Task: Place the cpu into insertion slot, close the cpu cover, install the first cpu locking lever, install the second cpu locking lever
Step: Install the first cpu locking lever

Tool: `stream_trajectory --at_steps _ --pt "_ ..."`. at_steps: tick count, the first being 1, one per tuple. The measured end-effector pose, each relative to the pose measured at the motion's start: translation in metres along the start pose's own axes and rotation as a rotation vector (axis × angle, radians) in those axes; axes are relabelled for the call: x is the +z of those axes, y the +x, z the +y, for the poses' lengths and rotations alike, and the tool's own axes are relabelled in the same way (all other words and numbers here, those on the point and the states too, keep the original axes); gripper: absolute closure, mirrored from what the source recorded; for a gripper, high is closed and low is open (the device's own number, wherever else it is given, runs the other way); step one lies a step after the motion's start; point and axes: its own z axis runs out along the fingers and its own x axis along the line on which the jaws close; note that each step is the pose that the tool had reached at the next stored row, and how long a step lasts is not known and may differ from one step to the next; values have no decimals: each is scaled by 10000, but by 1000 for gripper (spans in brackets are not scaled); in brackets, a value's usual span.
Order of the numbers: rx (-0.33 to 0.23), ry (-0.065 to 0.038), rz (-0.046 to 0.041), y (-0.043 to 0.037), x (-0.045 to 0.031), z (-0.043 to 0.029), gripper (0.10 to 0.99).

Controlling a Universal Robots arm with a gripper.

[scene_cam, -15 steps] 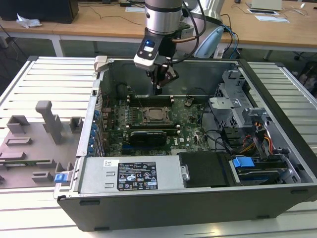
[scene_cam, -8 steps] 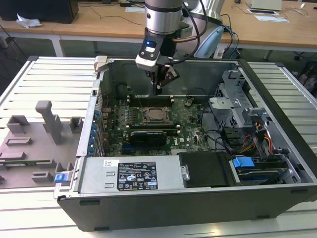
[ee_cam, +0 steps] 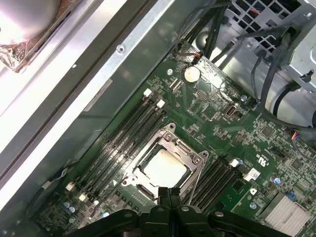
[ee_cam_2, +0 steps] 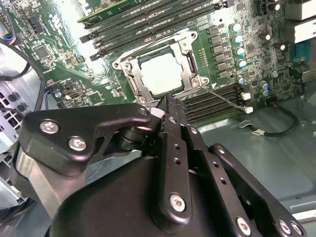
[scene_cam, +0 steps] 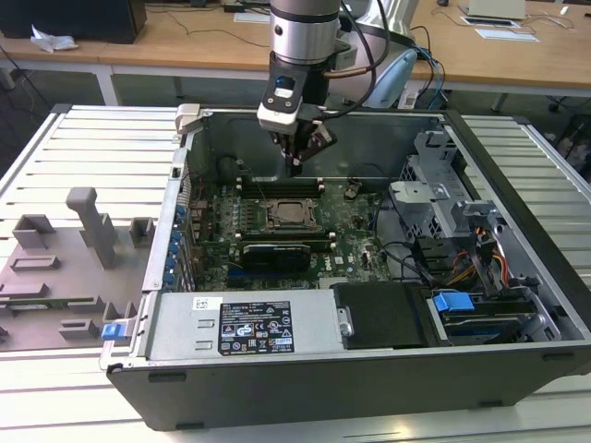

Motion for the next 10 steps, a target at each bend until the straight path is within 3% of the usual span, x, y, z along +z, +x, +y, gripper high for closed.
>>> stream_trajectory --at_steps 10 --pt "-623 -9 -1 0 0 0 980"
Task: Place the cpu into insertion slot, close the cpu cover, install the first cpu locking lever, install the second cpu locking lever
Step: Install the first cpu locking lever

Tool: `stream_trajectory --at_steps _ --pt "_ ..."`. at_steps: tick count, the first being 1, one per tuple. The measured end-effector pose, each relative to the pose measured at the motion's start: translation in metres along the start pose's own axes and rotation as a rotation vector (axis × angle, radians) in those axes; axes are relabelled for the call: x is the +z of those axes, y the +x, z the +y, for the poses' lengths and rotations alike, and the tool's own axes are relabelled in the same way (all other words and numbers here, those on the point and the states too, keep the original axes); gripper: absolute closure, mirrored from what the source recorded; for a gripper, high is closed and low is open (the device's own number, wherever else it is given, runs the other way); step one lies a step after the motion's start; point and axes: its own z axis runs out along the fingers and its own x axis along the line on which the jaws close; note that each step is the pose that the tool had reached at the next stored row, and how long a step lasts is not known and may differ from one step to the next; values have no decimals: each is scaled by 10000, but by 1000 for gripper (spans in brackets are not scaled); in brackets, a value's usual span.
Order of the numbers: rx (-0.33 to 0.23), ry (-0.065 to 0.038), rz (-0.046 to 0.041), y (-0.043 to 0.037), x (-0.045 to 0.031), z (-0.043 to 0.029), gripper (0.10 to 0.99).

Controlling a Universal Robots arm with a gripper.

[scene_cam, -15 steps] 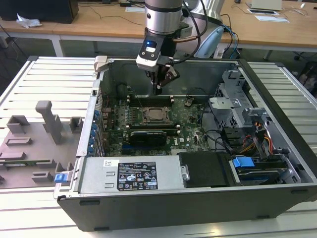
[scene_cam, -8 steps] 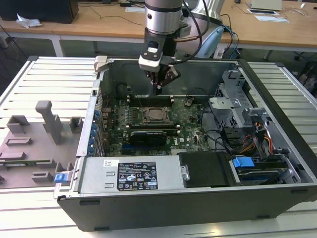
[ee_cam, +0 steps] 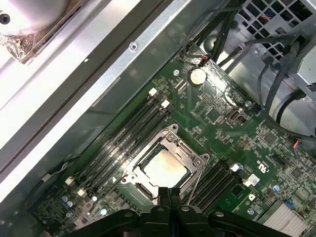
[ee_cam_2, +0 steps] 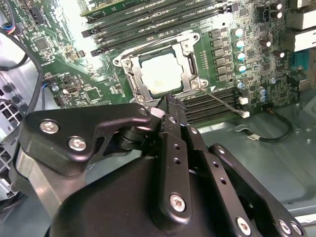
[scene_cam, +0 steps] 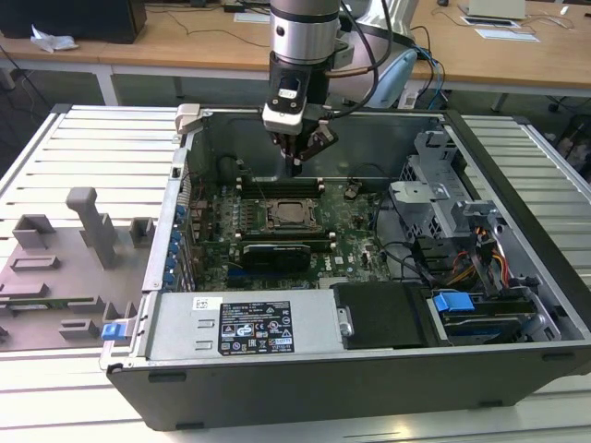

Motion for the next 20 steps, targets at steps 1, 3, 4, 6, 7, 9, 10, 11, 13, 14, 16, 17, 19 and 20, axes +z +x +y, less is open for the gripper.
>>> stream_trajectory --at_steps 1,3,4,6,7,9,10,11,13,14,16,17,19,20 --pt "-62 -1 0 0 0 0 980" --pt "-183 -3 0 0 0 0 980" --pt "-226 -4 0 0 0 0 980" --pt "-439 -7 -1 0 0 0 980" --pt "-540 -8 -1 0 0 0 980" --pt "-709 -10 -1 0 0 0 980" --pt "-784 -11 -1 0 0 0 980" --pt "-830 -11 -1 0 0 0 980" --pt "-987 -14 -2 0 0 0 980" --pt "-1042 -15 -2 0 0 0 980" --pt "-1156 -17 -1 0 0 0 980" --pt "-1204 -17 -2 0 0 0 980" --pt "-1303 -19 -2 0 0 0 980" --pt "-1361 -19 -2 0 0 0 980"
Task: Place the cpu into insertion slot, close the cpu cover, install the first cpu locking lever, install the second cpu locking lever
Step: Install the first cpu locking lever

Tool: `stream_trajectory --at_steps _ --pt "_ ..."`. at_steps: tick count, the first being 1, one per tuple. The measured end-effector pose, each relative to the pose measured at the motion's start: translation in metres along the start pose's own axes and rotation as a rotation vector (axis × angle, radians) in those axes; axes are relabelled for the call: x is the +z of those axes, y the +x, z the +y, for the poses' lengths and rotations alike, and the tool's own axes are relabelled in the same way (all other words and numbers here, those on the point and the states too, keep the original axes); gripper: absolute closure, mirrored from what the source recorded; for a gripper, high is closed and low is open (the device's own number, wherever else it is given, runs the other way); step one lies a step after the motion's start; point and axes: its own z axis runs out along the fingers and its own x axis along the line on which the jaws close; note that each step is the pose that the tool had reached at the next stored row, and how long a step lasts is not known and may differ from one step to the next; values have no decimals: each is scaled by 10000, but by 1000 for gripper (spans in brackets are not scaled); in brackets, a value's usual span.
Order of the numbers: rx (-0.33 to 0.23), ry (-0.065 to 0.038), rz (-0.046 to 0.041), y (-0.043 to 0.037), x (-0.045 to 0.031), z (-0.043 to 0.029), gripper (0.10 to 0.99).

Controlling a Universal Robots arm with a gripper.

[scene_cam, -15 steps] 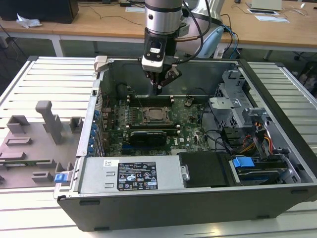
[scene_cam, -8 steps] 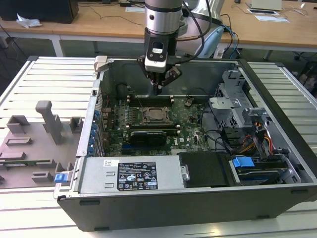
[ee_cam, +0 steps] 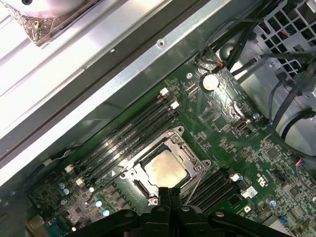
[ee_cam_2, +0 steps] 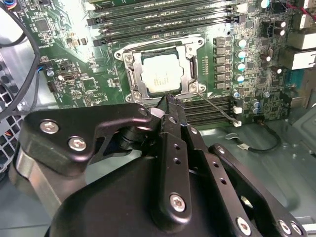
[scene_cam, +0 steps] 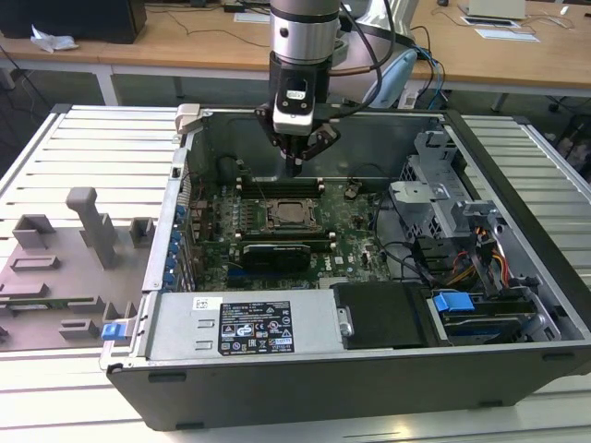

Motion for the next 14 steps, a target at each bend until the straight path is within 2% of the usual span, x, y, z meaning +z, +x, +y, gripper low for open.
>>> stream_trajectory --at_steps 14 --pt "-1030 -16 -1 0 0 0 980"
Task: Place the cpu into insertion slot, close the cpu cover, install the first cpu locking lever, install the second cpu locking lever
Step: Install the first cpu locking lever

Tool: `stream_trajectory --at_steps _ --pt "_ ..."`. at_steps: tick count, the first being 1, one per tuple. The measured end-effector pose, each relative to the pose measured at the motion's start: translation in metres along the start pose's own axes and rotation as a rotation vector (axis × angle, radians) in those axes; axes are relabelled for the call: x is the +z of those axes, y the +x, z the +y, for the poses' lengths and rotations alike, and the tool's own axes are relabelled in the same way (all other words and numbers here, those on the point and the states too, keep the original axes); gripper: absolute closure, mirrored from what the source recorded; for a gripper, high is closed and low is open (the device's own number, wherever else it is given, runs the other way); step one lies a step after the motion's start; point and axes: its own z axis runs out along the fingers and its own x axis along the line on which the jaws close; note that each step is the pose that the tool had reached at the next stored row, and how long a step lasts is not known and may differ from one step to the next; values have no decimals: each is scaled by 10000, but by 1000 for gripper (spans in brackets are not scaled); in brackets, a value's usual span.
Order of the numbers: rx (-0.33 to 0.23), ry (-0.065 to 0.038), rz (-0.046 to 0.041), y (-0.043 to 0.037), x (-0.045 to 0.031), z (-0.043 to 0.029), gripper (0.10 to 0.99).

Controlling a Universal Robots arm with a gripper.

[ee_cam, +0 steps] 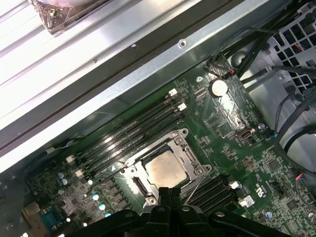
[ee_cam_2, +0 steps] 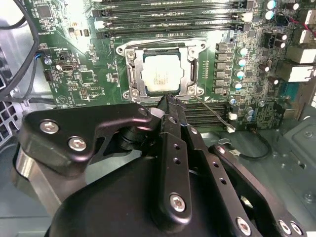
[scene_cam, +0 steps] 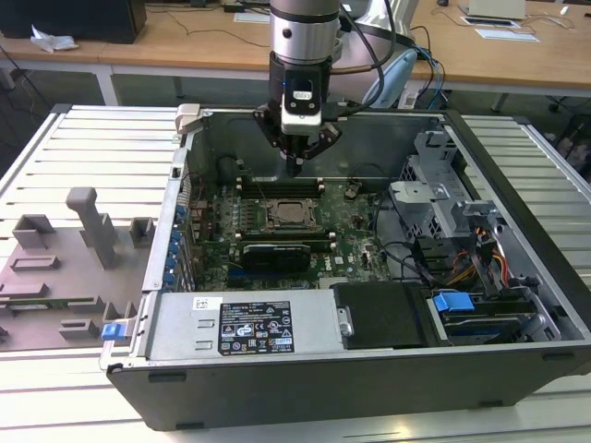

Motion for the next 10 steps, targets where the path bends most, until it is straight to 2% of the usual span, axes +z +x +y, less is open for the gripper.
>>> stream_trajectory --at_steps 10 --pt "-578 -7 -1 0 0 0 980"
